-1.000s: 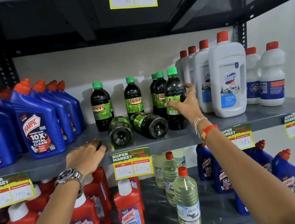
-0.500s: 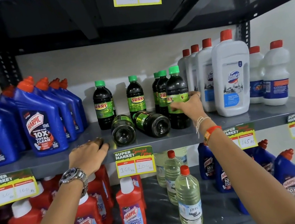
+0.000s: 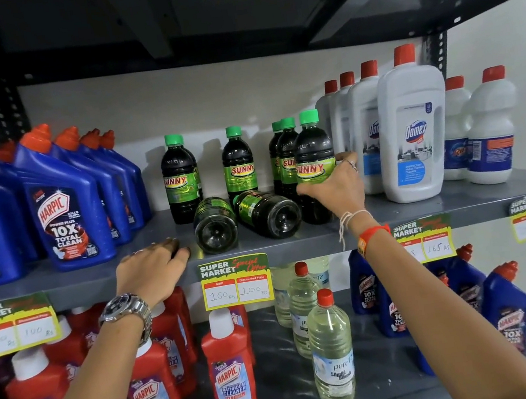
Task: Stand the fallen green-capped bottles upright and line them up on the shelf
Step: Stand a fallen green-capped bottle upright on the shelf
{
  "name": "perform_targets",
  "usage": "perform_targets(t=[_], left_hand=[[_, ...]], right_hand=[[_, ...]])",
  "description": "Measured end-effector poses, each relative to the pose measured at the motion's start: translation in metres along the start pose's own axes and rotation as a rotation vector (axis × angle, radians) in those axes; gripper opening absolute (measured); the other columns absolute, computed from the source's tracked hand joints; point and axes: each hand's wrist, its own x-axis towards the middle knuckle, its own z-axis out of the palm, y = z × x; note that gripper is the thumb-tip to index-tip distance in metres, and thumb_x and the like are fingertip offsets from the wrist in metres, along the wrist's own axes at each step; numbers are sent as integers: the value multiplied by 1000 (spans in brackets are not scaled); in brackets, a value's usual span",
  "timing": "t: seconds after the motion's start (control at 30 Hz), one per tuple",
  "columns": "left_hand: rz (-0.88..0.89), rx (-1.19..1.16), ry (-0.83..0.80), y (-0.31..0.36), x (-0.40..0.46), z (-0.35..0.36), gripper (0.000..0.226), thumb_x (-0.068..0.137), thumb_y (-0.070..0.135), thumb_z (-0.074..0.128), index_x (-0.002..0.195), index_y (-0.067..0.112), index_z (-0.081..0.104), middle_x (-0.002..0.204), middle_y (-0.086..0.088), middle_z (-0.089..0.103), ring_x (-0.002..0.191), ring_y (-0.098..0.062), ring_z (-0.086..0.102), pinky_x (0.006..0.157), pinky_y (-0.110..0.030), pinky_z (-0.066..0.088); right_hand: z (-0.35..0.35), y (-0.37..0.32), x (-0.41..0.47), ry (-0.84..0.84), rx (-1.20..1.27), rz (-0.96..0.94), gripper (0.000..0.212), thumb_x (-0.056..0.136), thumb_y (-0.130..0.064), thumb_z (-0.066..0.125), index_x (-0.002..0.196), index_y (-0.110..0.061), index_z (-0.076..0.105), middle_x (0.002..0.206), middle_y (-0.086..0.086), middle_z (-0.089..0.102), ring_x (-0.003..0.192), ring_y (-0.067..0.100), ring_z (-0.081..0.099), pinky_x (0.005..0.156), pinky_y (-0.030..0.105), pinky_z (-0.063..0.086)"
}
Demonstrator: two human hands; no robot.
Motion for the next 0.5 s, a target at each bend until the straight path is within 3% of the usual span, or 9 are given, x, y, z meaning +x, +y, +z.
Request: perform_targets(t=[0.17, 0.3, 0.5], left_hand=[[9, 17, 1, 0, 0, 0, 46, 87, 22, 23, 127, 25, 46, 133, 1, 54, 107, -24, 56, 61, -30, 29], [2, 9, 1, 0, 0, 0, 46, 88, 22, 24, 128, 25, 45, 133, 1, 54, 107, -23, 56, 61, -30, 29], [2, 1, 6, 2, 0, 0, 46, 87, 21, 25, 128, 24, 46, 133, 0, 54, 108, -24, 56, 62, -30, 29]], right_hand=[[-2, 7, 12, -193, 195, 37, 76, 58, -25, 84, 113, -10, 34, 122, 14, 57, 111, 25, 60, 100, 36, 48], [-3, 6, 2, -125, 20, -72, 87, 55, -33, 87, 121, -3, 38, 126, 12, 44, 116, 26, 52, 102, 39, 45], [0, 7, 0, -80, 29, -73, 86, 56, -28, 85, 120, 0, 35, 123, 15, 49, 115, 32, 54, 98, 44, 47]])
